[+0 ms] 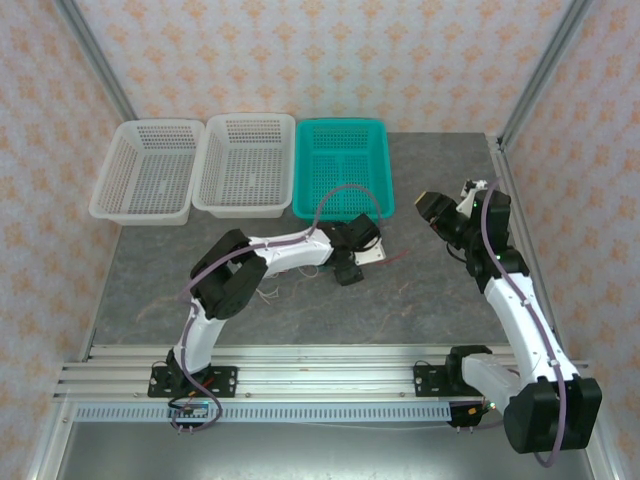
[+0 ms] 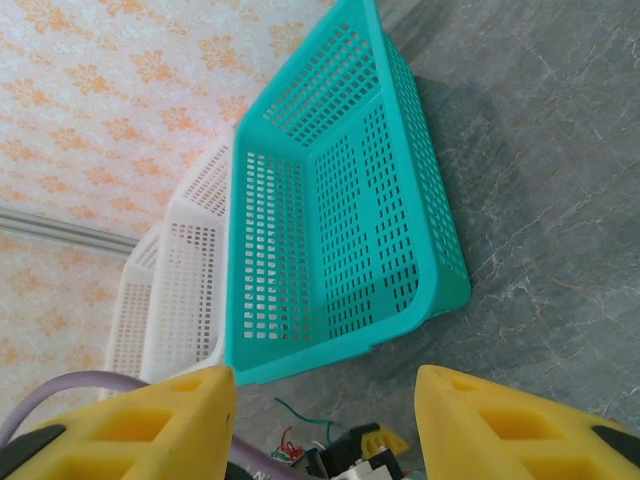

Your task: Untangle the cables

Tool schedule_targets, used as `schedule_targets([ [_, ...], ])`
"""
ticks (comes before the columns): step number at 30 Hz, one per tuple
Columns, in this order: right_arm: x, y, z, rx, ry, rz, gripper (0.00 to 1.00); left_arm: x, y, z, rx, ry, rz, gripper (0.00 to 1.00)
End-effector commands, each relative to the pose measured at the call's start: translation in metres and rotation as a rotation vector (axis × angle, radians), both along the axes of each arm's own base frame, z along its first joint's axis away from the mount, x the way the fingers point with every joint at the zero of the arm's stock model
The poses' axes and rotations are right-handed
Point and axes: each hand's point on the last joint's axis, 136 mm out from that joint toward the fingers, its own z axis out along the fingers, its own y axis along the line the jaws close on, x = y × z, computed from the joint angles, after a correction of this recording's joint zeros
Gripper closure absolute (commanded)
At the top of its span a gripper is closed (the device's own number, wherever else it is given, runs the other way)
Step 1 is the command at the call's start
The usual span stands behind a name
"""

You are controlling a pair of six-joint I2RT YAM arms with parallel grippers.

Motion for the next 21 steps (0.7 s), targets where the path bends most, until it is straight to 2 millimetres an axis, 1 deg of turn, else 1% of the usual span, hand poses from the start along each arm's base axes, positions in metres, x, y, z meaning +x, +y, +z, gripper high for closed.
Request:
schedule_targets([
  [1,-0.002,-0.002,0.006,-0.014,-0.031,-0.009,0.48,0.007,0.007,-0.005,0.041,-0.034,0.007,0.68],
  [3,-0.003,-0.003,0.007,-0.016,-0.032,-0.012,0.49,0.007,0.005,-0.001,0.019,-0.035,0.006,0.92],
  [4,-0.003,-0.003,0.007,-0.018,-0.034,-0.012,0.48,0.006,0.004,0.002,-0.001,-0.038,0.006,0.99],
  [6,-0.005,-0.004,0.009,-0.021,-0.039,-0.017,0.48,0.005,0.0,0.012,-0.052,-0.054,0.016,1.0],
  [9,-0.007,-0.005,0.018,-0.019,-0.068,-0.025,0.48,0.01,-0.007,0.043,-0.179,-0.105,0.068,1.0],
  [10,-0.008,-0.005,0.022,-0.017,-0.084,-0.026,0.48,0.012,-0.009,0.057,-0.235,-0.121,0.097,1.0],
  [11,-0.01,-0.005,0.025,-0.014,-0.098,-0.026,0.48,0.015,-0.01,0.076,-0.295,-0.14,0.126,1.0],
  [13,-0.013,-0.003,0.033,-0.003,-0.139,-0.016,0.48,0.022,-0.009,0.105,-0.425,-0.162,0.224,1.0],
  [14,-0.015,0.002,0.037,0.001,-0.163,0.007,0.48,0.027,-0.007,0.119,-0.487,-0.163,0.279,1.0],
  [15,-0.017,0.007,0.038,-0.006,-0.181,0.032,0.48,0.03,-0.005,0.128,-0.534,-0.154,0.333,1.0],
  [16,-0.019,0.013,0.035,-0.021,-0.183,0.051,0.48,0.034,-0.001,0.139,-0.572,-0.146,0.399,1.0],
  [18,-0.023,0.03,0.014,-0.074,-0.165,0.117,0.46,0.04,0.007,0.153,-0.62,-0.135,0.527,1.0],
  [21,-0.034,0.069,-0.023,-0.113,-0.137,0.27,0.43,0.036,0.001,0.173,-0.749,-0.079,0.588,1.0],
])
